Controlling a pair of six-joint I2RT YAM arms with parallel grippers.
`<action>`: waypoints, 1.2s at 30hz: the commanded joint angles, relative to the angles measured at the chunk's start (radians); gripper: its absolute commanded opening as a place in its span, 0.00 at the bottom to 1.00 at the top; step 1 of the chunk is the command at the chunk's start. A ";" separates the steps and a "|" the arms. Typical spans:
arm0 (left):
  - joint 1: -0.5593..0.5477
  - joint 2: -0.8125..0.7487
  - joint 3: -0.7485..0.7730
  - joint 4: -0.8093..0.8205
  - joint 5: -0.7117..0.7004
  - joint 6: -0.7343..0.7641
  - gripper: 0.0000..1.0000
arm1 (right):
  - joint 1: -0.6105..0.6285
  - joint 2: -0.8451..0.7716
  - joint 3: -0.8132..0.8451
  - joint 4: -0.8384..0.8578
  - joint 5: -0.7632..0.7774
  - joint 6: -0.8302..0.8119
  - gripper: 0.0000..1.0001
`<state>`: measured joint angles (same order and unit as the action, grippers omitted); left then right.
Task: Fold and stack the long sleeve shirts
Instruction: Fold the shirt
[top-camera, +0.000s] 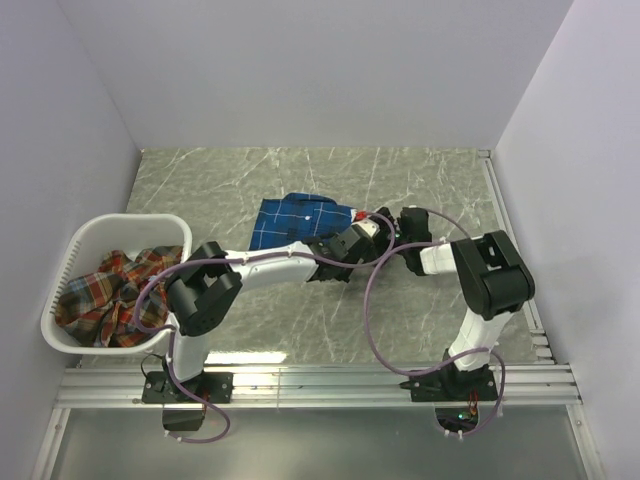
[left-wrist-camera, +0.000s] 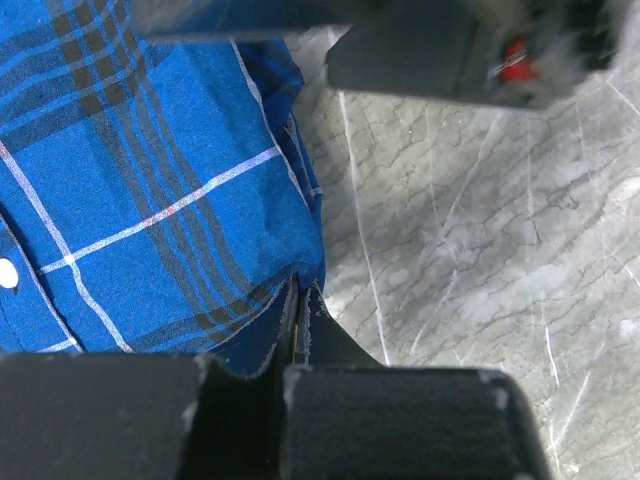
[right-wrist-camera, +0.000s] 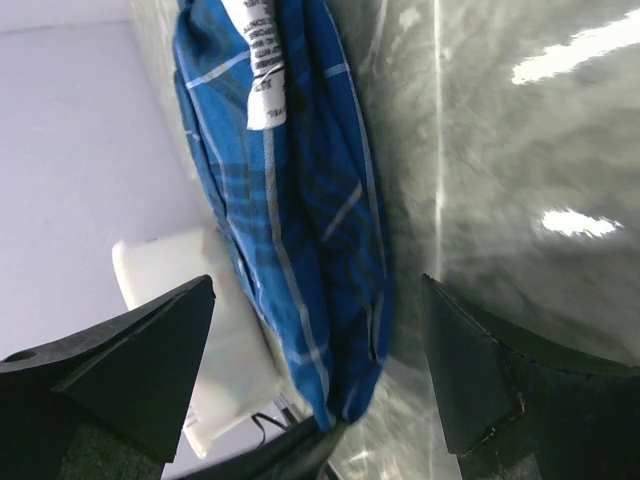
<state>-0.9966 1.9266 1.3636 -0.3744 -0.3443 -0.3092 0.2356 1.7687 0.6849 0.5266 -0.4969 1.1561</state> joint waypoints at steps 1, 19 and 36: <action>0.012 -0.054 0.012 -0.008 0.022 -0.019 0.01 | 0.033 0.038 0.050 0.033 0.044 0.034 0.90; 0.050 -0.081 0.071 -0.055 0.059 -0.041 0.01 | 0.136 0.129 0.097 -0.014 0.115 0.028 0.89; 0.062 -0.089 0.092 -0.110 0.024 -0.054 0.00 | 0.123 0.153 0.088 0.016 0.084 0.007 0.85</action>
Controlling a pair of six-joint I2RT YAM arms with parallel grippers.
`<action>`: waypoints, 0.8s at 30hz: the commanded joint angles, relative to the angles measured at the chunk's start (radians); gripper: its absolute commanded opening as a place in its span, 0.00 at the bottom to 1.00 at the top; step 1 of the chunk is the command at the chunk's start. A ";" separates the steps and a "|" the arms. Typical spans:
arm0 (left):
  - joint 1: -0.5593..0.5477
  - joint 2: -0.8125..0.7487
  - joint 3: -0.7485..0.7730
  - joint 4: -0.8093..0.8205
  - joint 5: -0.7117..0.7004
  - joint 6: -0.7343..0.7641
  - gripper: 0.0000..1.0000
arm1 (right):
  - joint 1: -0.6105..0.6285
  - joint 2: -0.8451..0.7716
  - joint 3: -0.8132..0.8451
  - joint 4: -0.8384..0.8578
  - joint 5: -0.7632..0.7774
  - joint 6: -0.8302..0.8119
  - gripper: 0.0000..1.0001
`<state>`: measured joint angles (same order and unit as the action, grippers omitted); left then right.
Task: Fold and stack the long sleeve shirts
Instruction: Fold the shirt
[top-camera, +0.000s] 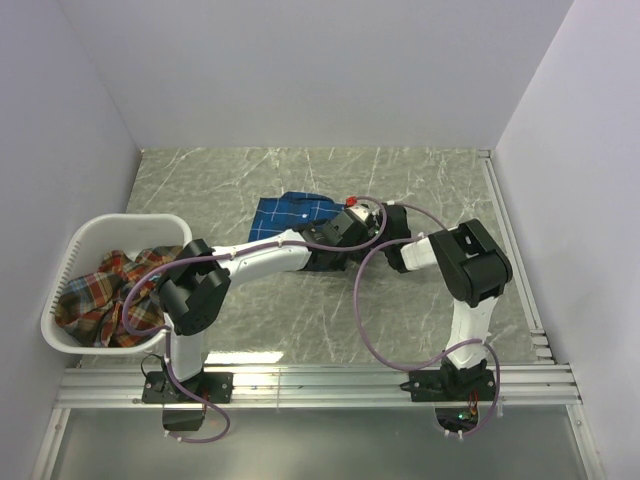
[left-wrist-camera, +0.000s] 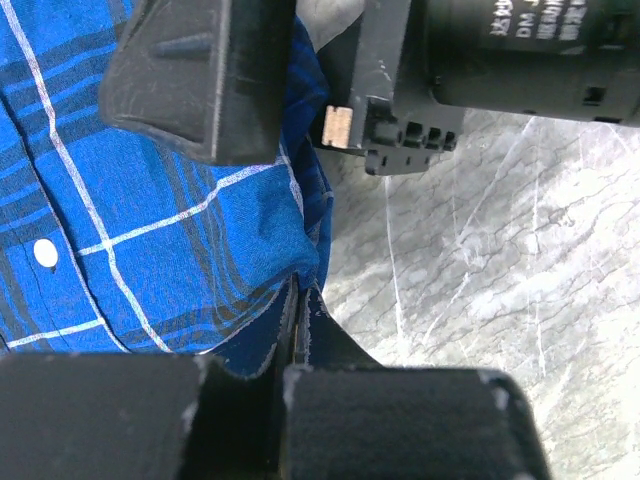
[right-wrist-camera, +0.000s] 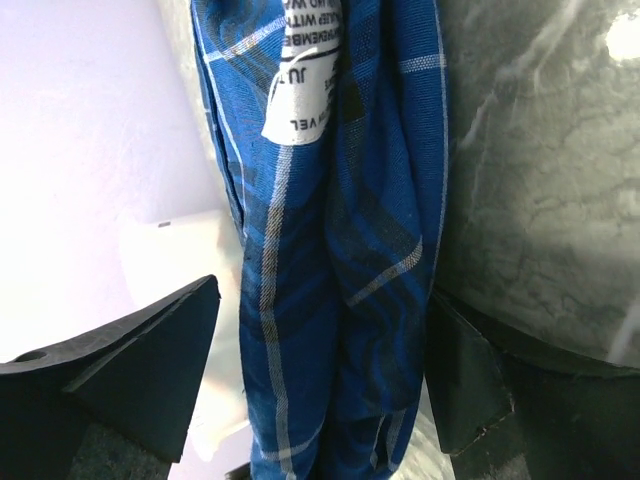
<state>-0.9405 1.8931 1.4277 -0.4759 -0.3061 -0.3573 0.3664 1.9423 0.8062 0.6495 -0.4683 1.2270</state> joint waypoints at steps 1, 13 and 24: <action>0.006 -0.064 0.025 0.002 -0.002 -0.008 0.01 | -0.014 -0.017 -0.029 -0.099 0.040 -0.064 0.85; 0.005 -0.071 0.066 0.006 0.104 -0.052 0.00 | 0.011 0.079 0.045 0.004 -0.026 -0.021 0.83; 0.005 -0.084 0.016 0.029 0.217 -0.107 0.19 | 0.000 0.086 0.114 -0.048 -0.049 -0.122 0.35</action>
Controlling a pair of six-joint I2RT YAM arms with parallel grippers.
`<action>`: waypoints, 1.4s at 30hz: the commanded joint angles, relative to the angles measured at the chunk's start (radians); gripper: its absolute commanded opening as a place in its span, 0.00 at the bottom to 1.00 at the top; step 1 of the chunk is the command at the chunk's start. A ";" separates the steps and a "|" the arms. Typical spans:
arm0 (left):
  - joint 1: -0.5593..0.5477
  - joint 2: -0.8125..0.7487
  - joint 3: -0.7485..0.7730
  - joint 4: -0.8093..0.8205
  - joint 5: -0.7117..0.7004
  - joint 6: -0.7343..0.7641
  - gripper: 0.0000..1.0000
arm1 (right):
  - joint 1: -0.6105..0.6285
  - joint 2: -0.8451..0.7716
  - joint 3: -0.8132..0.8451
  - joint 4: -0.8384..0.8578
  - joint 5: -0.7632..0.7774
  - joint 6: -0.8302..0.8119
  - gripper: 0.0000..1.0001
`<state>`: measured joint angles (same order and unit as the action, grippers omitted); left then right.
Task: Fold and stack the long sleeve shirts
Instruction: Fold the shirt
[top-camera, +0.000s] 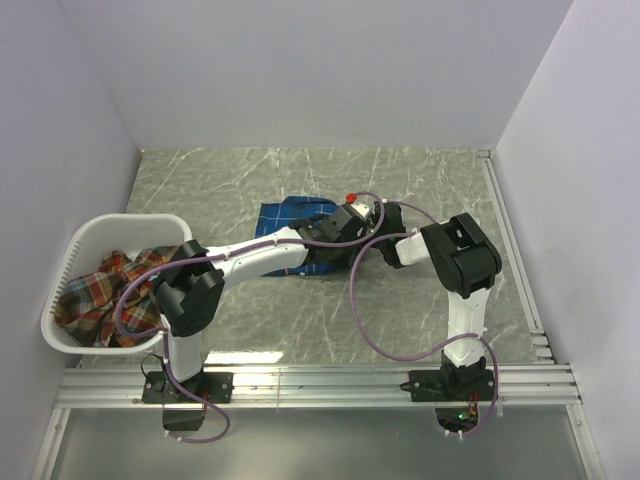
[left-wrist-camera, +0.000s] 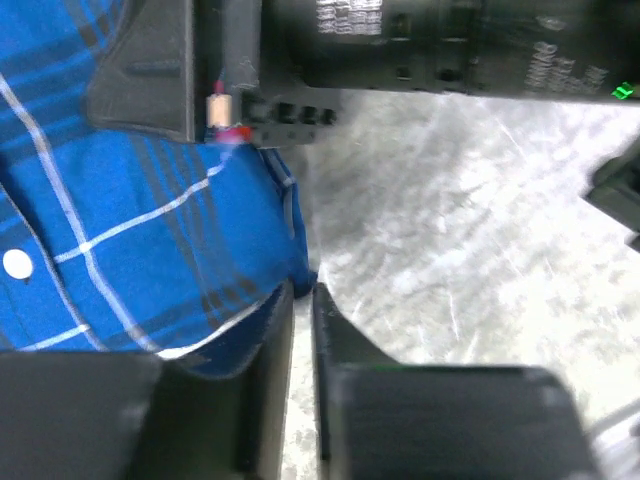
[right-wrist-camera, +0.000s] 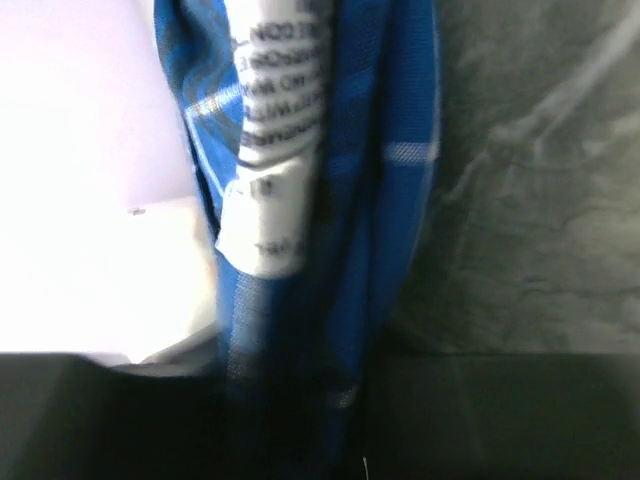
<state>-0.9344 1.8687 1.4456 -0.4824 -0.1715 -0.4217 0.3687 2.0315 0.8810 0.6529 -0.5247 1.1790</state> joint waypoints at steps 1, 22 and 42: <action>-0.001 -0.063 -0.004 0.042 0.087 -0.048 0.23 | -0.007 -0.010 0.047 -0.077 0.014 -0.097 0.18; 0.474 -0.408 -0.186 0.010 0.153 -0.086 0.97 | -0.274 -0.054 0.683 -1.307 -0.014 -1.255 0.00; 0.579 -0.483 -0.283 0.038 0.069 -0.075 0.96 | -0.042 -0.038 1.104 -1.684 1.415 -1.454 0.00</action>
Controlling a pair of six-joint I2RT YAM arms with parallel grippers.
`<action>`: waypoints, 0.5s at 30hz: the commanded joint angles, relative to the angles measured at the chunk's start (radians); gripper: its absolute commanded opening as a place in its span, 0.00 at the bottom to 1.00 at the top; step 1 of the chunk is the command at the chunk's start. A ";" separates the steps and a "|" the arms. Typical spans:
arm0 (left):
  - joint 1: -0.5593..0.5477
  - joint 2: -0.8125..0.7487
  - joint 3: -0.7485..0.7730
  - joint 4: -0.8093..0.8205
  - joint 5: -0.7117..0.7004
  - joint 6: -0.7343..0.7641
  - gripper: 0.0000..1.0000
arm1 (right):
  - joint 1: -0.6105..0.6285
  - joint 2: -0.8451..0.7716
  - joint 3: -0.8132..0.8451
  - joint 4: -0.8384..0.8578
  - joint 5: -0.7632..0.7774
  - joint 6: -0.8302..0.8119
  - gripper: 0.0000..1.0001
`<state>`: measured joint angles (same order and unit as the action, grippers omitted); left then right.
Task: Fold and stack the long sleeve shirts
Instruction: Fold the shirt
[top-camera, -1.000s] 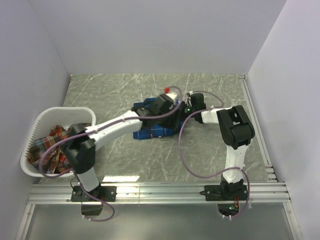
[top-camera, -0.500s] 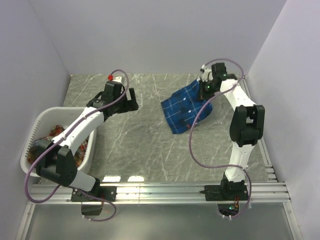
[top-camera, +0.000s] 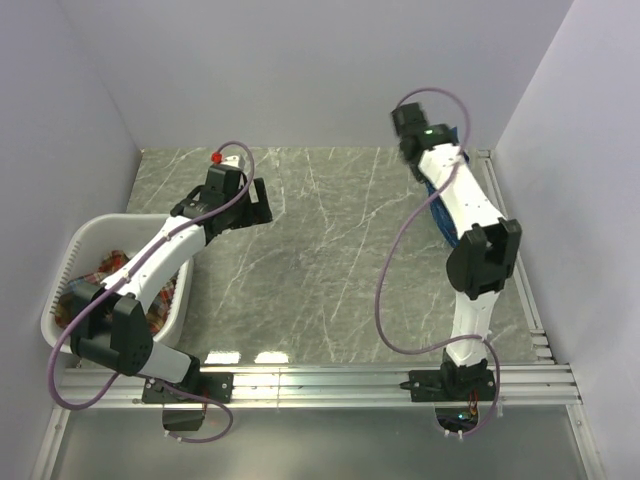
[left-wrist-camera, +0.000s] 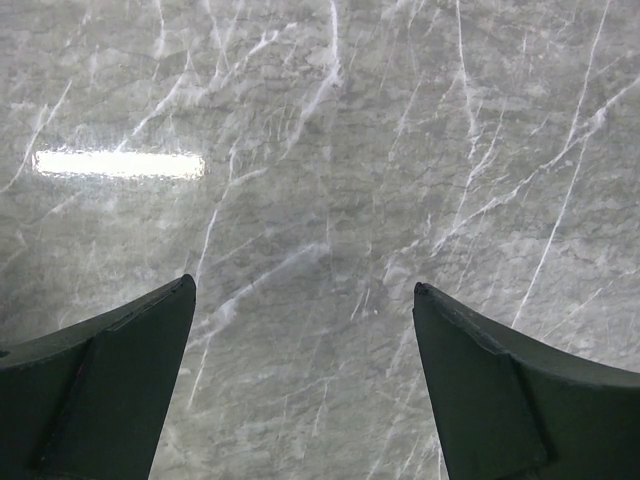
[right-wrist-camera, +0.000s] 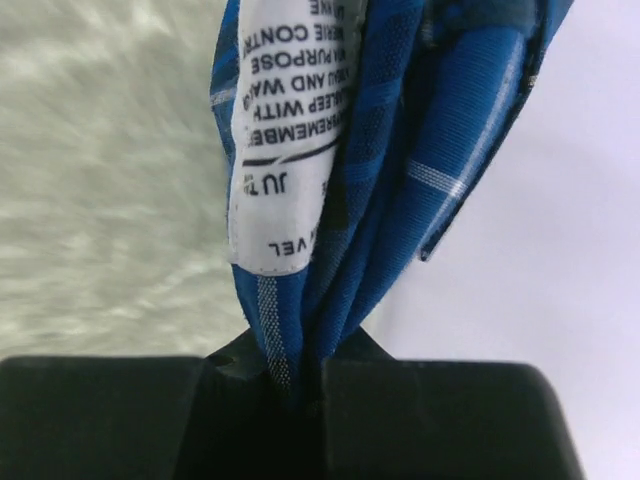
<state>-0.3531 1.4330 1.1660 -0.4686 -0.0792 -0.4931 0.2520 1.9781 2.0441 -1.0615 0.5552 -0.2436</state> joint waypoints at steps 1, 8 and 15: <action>-0.001 -0.051 -0.006 0.025 -0.039 -0.004 0.96 | 0.101 0.066 -0.086 0.035 0.397 -0.023 0.00; 0.002 -0.065 -0.012 0.028 -0.077 -0.012 0.95 | 0.347 0.323 -0.059 -0.043 0.609 0.154 0.00; 0.017 -0.075 -0.014 0.028 -0.087 -0.024 0.95 | 0.529 0.479 0.002 -0.126 0.588 0.297 0.00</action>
<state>-0.3466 1.4010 1.1542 -0.4683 -0.1463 -0.4973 0.7467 2.4596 1.9667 -1.1114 1.0702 -0.0616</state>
